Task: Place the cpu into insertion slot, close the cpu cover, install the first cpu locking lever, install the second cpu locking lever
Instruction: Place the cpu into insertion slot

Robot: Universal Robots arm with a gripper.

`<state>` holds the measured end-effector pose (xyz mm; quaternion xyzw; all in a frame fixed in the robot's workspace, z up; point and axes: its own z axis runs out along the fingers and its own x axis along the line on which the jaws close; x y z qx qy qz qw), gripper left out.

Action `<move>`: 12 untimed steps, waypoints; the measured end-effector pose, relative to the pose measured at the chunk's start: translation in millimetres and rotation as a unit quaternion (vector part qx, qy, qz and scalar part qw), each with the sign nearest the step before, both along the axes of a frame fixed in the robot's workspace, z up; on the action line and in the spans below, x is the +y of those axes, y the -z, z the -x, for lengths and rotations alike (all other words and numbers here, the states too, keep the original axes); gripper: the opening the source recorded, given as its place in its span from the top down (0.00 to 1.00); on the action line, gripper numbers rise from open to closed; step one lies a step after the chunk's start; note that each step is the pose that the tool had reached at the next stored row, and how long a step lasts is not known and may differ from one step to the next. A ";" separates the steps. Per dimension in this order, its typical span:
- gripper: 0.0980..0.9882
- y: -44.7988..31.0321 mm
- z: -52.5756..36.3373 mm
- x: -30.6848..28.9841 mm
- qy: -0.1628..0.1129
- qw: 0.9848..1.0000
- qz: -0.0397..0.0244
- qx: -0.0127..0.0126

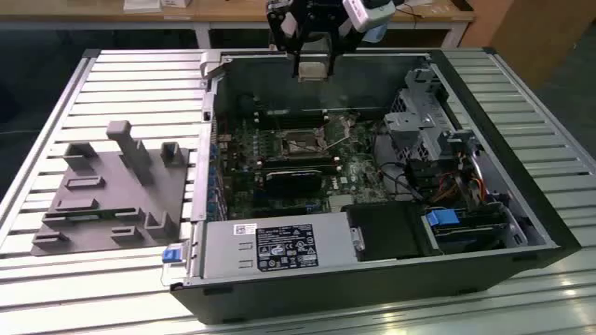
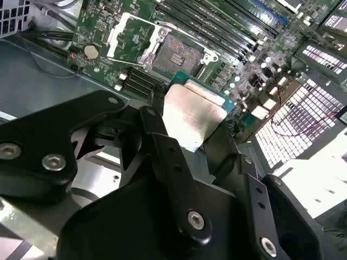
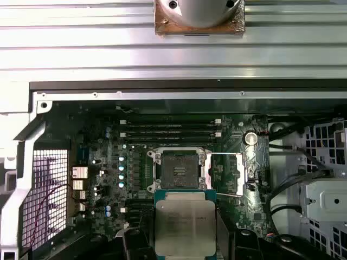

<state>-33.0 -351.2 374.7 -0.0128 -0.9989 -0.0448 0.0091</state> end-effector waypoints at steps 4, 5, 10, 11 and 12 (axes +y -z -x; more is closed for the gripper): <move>0.51 0.0 0.0 0.0 0.000 1.000 0.000 0.000; 0.51 0.0 0.0 0.0 0.000 1.000 0.000 0.000; 0.51 0.0 0.0 0.0 0.000 1.000 0.000 0.000; 0.51 0.0 0.0 0.0 0.000 1.000 0.000 0.000; 0.51 0.1 0.0 0.0 0.000 1.000 0.000 0.000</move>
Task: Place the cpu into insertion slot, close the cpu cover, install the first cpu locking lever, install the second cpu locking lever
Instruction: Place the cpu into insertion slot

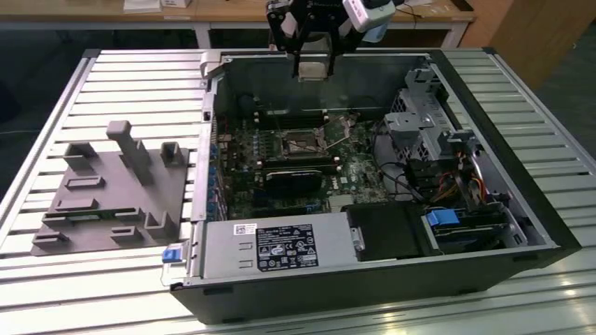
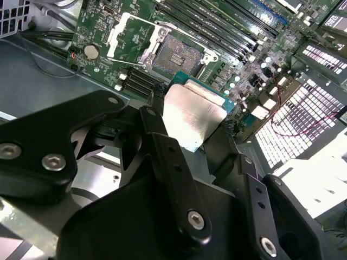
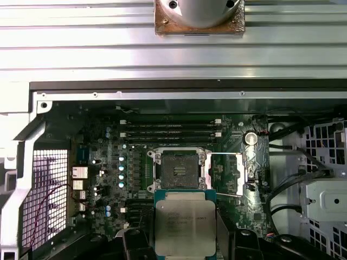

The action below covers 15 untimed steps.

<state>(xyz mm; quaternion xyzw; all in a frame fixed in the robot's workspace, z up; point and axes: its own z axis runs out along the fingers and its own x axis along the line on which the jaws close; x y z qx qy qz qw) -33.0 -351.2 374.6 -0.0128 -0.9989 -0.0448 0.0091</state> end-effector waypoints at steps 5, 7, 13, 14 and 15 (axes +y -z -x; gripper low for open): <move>0.51 5.2 0.3 0.0 0.000 1.000 0.000 -0.002; 0.51 8.6 0.5 0.0 0.000 1.000 0.000 -0.003; 0.51 18.5 1.0 0.0 0.000 1.000 0.000 -0.008; 0.51 19.9 1.1 0.0 0.000 1.000 -0.001 -0.009; 0.51 21.4 1.2 0.0 0.000 1.000 0.000 -0.009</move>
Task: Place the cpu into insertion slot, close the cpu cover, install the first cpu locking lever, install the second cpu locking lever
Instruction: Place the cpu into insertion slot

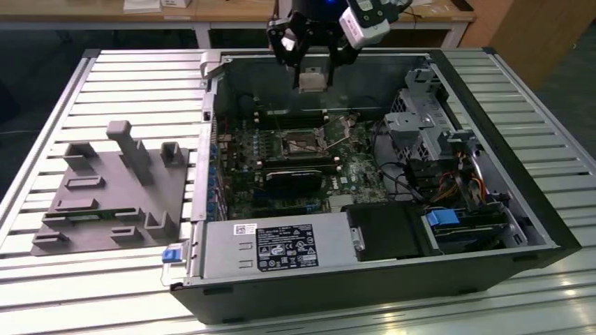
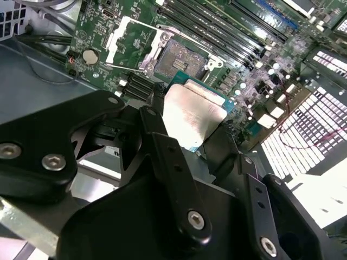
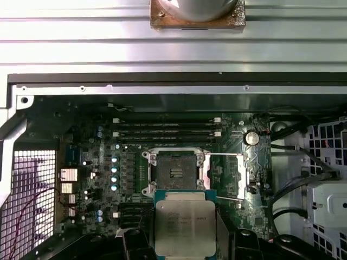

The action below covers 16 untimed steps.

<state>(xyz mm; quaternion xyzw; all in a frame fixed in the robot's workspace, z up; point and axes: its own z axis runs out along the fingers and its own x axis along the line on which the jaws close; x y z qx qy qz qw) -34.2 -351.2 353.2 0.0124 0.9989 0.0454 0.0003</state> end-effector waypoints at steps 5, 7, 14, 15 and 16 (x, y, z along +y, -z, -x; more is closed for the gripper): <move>0.51 8.9 0.1 0.0 0.000 1.000 0.000 -0.003; 0.51 12.5 0.1 0.0 0.000 1.000 0.000 -0.003; 0.51 24.4 0.1 0.0 0.000 1.000 0.000 -0.003; 0.51 25.8 0.1 0.0 0.000 1.000 0.000 -0.003; 0.51 27.2 0.1 0.0 0.000 1.000 0.000 -0.003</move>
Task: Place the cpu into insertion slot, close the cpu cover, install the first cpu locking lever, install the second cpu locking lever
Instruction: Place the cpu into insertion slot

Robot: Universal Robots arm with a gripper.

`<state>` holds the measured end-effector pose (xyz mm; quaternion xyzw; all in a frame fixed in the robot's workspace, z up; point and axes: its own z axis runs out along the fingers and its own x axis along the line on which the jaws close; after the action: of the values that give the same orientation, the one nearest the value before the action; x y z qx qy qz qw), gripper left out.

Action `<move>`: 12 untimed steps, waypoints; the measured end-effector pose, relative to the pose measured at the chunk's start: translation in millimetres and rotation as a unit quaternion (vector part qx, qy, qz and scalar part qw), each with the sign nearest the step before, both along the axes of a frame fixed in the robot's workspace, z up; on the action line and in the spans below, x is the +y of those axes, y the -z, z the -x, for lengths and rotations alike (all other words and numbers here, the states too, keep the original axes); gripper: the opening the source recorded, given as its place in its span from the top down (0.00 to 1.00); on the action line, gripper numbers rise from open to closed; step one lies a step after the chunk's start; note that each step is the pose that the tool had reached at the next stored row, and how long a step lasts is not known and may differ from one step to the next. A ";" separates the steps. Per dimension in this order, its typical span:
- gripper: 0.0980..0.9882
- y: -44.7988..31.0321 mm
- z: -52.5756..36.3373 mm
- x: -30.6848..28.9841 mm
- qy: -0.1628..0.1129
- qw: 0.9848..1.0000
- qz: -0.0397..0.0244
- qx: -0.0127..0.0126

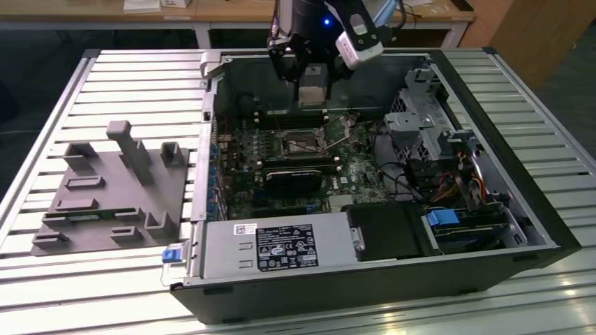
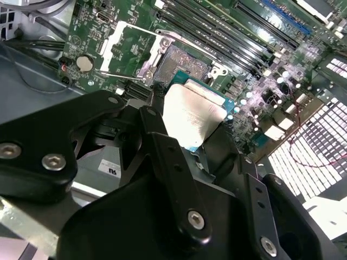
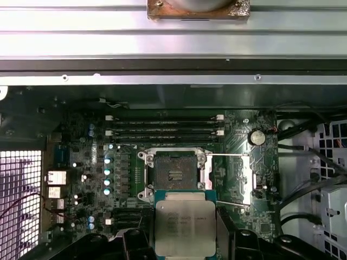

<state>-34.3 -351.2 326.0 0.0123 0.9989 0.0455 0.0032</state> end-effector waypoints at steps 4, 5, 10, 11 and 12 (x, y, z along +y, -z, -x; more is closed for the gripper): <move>0.51 4.7 0.0 0.0 0.001 1.000 0.000 0.000; 0.51 5.5 0.0 0.0 0.002 1.000 0.000 0.000; 0.51 9.1 0.0 0.0 0.013 1.000 0.000 0.000; 0.51 9.9 0.0 0.0 0.017 1.000 0.000 0.000; 0.51 10.8 0.0 0.0 0.023 1.000 0.000 0.000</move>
<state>-34.4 -351.2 315.2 0.0353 0.9983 0.0454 0.0042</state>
